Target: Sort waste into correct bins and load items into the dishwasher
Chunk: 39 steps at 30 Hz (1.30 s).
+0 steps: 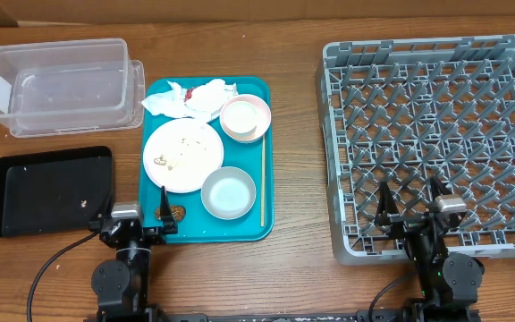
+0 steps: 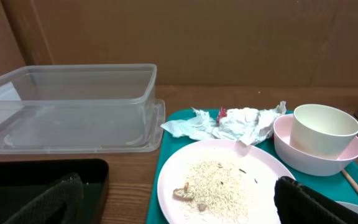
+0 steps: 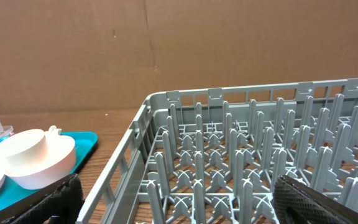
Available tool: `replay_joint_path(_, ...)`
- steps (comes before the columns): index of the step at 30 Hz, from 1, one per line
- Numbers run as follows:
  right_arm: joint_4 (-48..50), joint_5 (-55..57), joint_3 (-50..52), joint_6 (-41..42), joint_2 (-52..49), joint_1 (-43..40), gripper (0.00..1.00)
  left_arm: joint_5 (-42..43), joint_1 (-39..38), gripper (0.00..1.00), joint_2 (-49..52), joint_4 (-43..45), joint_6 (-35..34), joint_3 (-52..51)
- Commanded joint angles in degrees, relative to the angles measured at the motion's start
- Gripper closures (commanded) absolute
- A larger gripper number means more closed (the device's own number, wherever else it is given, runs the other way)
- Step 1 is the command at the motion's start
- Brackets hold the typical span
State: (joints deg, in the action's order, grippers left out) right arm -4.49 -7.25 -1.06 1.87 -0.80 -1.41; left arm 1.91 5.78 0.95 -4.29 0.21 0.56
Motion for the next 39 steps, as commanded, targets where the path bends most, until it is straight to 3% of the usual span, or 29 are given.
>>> replay_joint_path(1,0.33,0.07,0.59,-0.20,0.63,-0.22,0.00,-0.44,0.52,0.00,-0.68,-0.11,0.94,-0.28)
replay_joint_path(17,0.33,0.07,0.59,-0.20,0.63,-0.22,0.00,0.13,0.52,0.00,-0.68,0.74,0.39,-0.28)
replay_joint_path(20,0.33,0.07,0.59,-0.20,0.63,-0.22,0.00,12.26,0.52,0.00,-0.68,1.18,-11.10,-0.26)
replay_joint_path(23,0.33,0.07,0.59,-0.20,0.63,-0.22,0.00,26.60,0.52,0.00,-0.68,1.97,-28.00,-0.22)
replay_joint_path(25,0.33,0.07,0.59,-0.20,0.63,-0.22,0.00,31.91,0.52,0.00,-0.68,1.97,-35.54,-0.22)
replay_joint_path(34,0.33,0.07,0.59,-0.20,0.63,-0.22,0.00,37.75,0.52,0.00,-0.66,7.34,-39.41,2.95)
replay_joint_path(39,0.33,0.07,0.59,-0.20,0.63,-0.22,0.00,33.97,0.55,0.00,3.02,-3.23,-34.23,11.80)
